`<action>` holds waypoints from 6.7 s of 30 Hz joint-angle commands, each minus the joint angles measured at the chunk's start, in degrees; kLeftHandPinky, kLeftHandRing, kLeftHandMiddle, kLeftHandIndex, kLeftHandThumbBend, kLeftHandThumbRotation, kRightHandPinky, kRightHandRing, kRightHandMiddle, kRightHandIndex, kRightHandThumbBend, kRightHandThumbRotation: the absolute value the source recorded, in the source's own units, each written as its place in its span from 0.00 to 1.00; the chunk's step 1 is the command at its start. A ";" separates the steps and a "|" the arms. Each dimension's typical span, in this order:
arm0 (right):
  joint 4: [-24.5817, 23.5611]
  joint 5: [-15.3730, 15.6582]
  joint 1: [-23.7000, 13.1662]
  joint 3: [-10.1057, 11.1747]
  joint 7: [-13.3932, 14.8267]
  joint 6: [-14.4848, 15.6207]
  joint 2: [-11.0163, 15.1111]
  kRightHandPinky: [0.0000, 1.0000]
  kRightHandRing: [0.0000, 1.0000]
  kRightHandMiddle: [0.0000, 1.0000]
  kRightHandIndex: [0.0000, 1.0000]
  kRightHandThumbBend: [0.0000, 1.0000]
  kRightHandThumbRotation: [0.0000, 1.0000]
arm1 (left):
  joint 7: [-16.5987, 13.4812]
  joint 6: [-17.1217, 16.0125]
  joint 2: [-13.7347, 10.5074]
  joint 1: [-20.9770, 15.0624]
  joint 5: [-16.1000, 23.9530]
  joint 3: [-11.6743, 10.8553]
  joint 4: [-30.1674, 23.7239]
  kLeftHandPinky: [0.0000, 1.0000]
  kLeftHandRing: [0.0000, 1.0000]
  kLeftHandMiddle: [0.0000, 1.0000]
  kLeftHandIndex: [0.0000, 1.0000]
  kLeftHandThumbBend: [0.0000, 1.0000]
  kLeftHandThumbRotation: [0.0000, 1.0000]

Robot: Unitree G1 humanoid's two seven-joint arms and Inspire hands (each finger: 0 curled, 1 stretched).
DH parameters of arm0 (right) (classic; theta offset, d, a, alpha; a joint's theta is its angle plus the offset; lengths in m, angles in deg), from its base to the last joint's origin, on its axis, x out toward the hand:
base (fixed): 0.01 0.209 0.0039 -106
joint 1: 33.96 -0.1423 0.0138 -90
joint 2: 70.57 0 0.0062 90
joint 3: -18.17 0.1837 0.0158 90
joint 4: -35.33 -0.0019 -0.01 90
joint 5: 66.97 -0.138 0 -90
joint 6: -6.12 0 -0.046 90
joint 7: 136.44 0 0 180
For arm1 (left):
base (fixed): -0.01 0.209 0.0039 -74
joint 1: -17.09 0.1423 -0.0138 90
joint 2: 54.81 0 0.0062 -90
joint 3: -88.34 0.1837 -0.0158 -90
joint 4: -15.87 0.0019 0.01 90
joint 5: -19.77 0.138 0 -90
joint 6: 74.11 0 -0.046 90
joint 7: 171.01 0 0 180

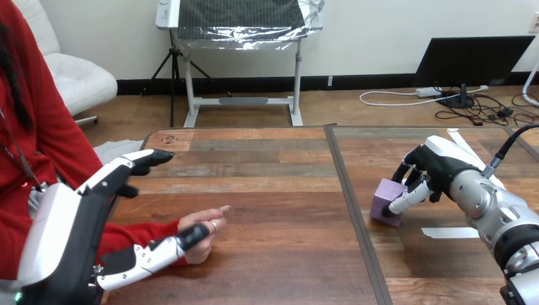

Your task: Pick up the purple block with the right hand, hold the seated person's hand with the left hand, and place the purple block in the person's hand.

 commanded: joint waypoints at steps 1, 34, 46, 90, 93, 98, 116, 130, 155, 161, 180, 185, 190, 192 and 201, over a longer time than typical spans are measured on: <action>-2.26 -1.73 -1.75 1.86 1.74 -1.88 1.21 0.36 0.41 0.47 0.52 0.74 0.00 | -0.51 0.55 -2.73 -2.92 3.47 -0.48 -1.98 0.61 0.75 0.80 0.78 1.00 0.34; -5.44 -5.49 0.87 4.75 4.05 -12.66 3.89 0.34 0.39 0.45 0.50 0.77 0.00 | 1.28 6.17 -9.33 -10.13 10.55 3.88 4.37 0.63 0.73 0.76 0.74 1.00 0.27; -7.74 -7.85 2.59 6.69 4.02 -15.66 4.69 0.35 0.40 0.45 0.50 0.76 0.00 | 1.65 8.49 -11.09 -13.68 13.45 6.65 8.03 0.66 0.74 0.77 0.75 1.00 0.29; -24.66 -13.46 14.99 13.01 4.26 -29.10 8.45 0.29 0.33 0.40 0.46 0.80 0.00 | 6.56 16.23 -17.36 -25.14 15.43 15.89 20.31 0.73 0.76 0.78 0.76 1.00 0.24; -25.25 -14.32 15.67 13.60 3.65 -30.15 8.49 0.28 0.33 0.39 0.45 0.80 0.00 | 6.58 16.45 -17.81 -25.59 15.59 16.28 20.95 0.73 0.76 0.78 0.76 1.00 0.22; -27.08 -15.19 17.01 14.26 3.06 -30.74 8.76 0.28 0.32 0.39 0.45 0.79 0.00 | 6.52 17.01 -18.15 -26.39 15.91 16.84 21.95 0.73 0.76 0.78 0.76 1.00 0.19; -33.99 -19.20 21.41 16.85 -1.05 -32.77 8.71 0.28 0.32 0.38 0.45 0.77 0.00 | 7.31 19.79 -20.00 -29.81 18.37 19.75 26.31 0.74 0.77 0.78 0.77 1.00 0.12; -36.24 -18.28 23.17 17.99 -0.85 -35.46 8.80 0.27 0.31 0.37 0.44 0.77 0.00 | 9.60 23.65 -20.24 -32.38 19.15 21.57 28.42 0.76 0.78 0.80 0.78 1.00 0.10; -39.38 -18.49 24.72 18.62 -0.94 -34.56 8.34 0.26 0.30 0.36 0.43 0.78 0.00 | 14.33 24.61 -20.34 -36.07 15.81 23.41 31.60 0.61 0.70 0.73 0.72 0.96 0.13; -39.34 -18.30 24.69 18.59 -0.83 -34.95 8.37 0.26 0.30 0.36 0.43 0.78 0.00 | 15.58 25.31 -20.16 -36.54 15.31 24.07 32.14 0.59 0.68 0.71 0.71 0.95 0.14; -39.28 -18.43 24.50 18.62 -0.66 -34.63 8.00 0.26 0.31 0.36 0.43 0.78 0.00 | 16.86 25.45 -19.13 -37.30 11.37 25.34 34.28 0.56 0.61 0.63 0.62 0.88 0.09; -39.32 -18.76 24.45 18.68 -0.86 -34.37 7.84 0.26 0.31 0.36 0.43 0.78 0.00 | 16.64 24.70 -19.02 -37.56 11.08 25.90 35.43 0.55 0.58 0.61 0.60 0.86 0.08; -38.91 -19.00 24.32 18.70 -1.05 -34.54 7.82 0.26 0.31 0.36 0.43 0.77 0.00 | 16.57 24.07 -18.92 -37.83 10.64 26.26 36.48 0.51 0.55 0.59 0.58 0.84 0.08; -38.72 -18.89 24.26 18.69 -0.92 -34.64 7.87 0.26 0.30 0.36 0.43 0.77 0.00 | 16.73 23.95 -18.90 -37.98 10.62 26.48 36.84 0.48 0.54 0.58 0.58 0.84 0.08; -38.43 -18.50 24.19 18.70 -0.48 -34.47 7.93 0.26 0.30 0.36 0.43 0.78 0.00 | 17.47 24.20 -18.76 -38.38 10.88 27.11 37.47 0.43 0.50 0.55 0.56 0.81 0.07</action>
